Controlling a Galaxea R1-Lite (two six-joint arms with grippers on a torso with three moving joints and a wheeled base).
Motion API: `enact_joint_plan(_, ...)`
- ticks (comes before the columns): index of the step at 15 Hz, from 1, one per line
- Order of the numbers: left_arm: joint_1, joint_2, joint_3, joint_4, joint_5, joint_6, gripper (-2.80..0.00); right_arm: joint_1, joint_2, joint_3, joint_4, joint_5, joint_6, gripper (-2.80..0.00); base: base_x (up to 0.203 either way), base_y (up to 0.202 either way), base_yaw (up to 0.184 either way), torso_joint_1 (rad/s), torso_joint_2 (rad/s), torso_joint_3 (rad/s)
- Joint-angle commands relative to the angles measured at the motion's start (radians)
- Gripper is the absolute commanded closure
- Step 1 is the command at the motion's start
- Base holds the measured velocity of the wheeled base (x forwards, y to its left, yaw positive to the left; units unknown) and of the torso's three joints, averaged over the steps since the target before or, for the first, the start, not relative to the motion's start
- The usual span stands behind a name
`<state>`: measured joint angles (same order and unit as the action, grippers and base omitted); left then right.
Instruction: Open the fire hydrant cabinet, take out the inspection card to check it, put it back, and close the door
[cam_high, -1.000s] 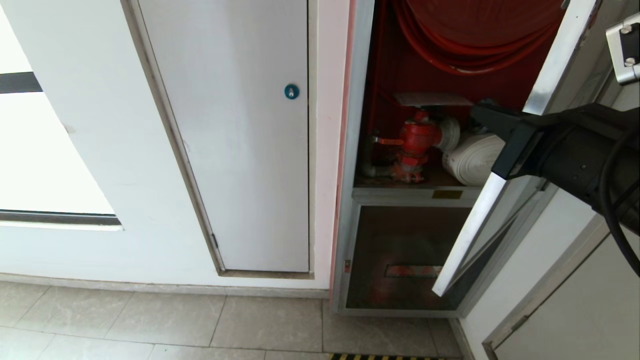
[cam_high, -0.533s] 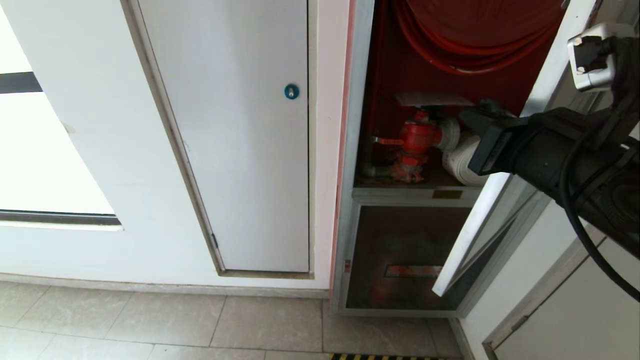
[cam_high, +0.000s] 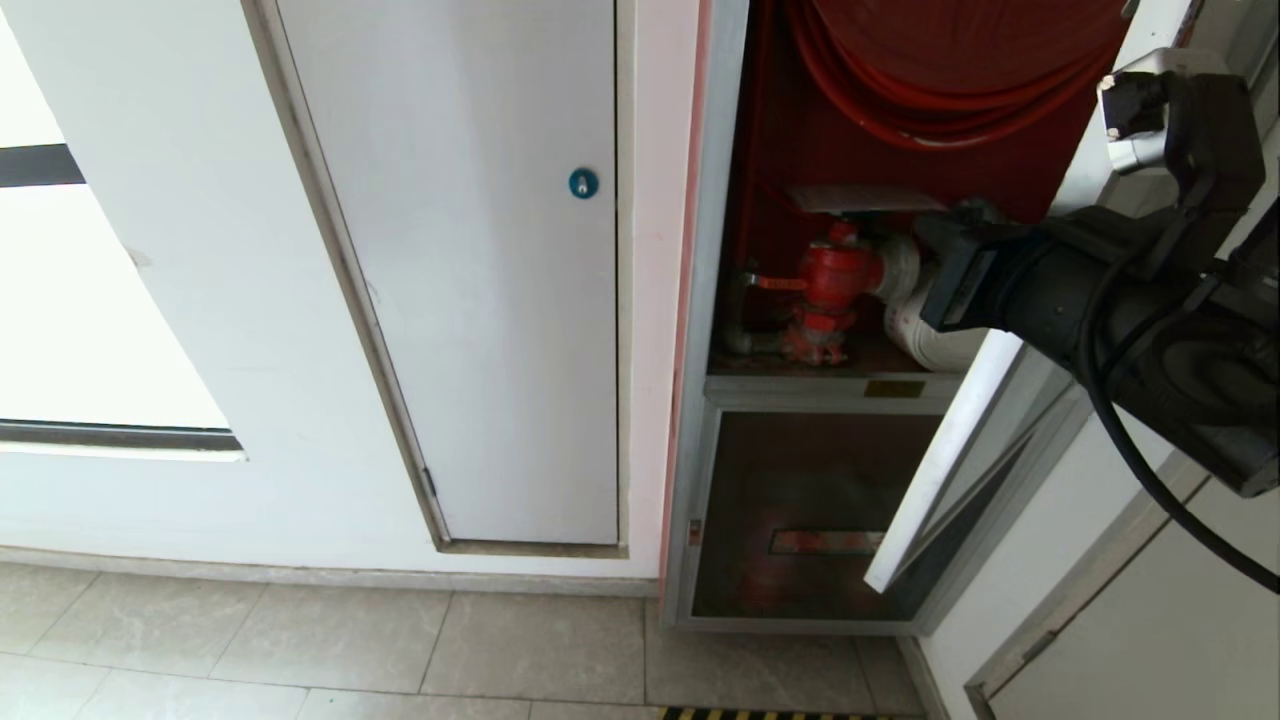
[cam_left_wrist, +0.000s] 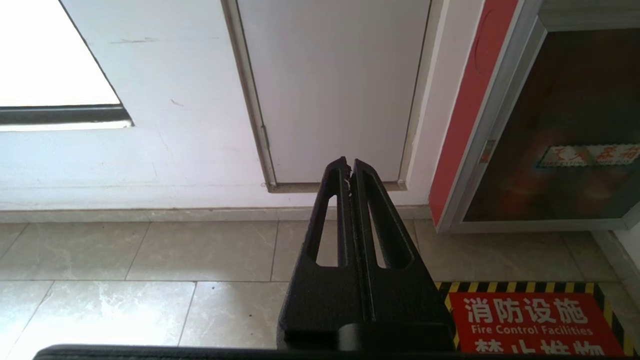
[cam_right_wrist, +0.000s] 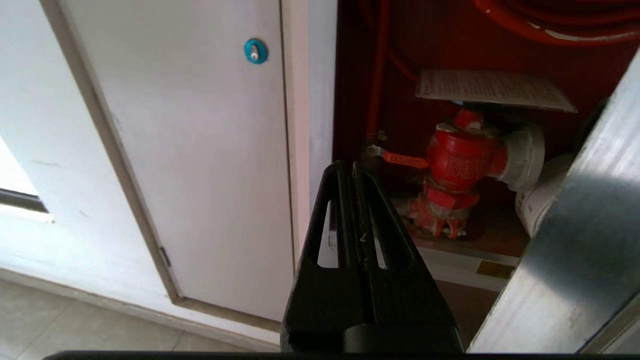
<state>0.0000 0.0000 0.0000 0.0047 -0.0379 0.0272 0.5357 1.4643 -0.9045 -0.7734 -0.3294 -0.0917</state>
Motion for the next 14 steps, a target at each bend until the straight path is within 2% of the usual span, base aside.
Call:
enact_joint_plan(1,0.0,0.002,0.0,0.0,0.0,0.0,0.0,-0.011,0.022,-0.017,-0.004,-0.004,-0.001,0.0,0.0,0.0,0.0,0.0,0.0,0.0)
enact_joint_plan(14,0.0,0.002,0.0,0.0,0.0,0.0,0.0,-0.06,0.031,-0.013,-0.041,-0.092,-0.003,0.0,0.0,0.0,0.0,0.0,0.0,0.0)
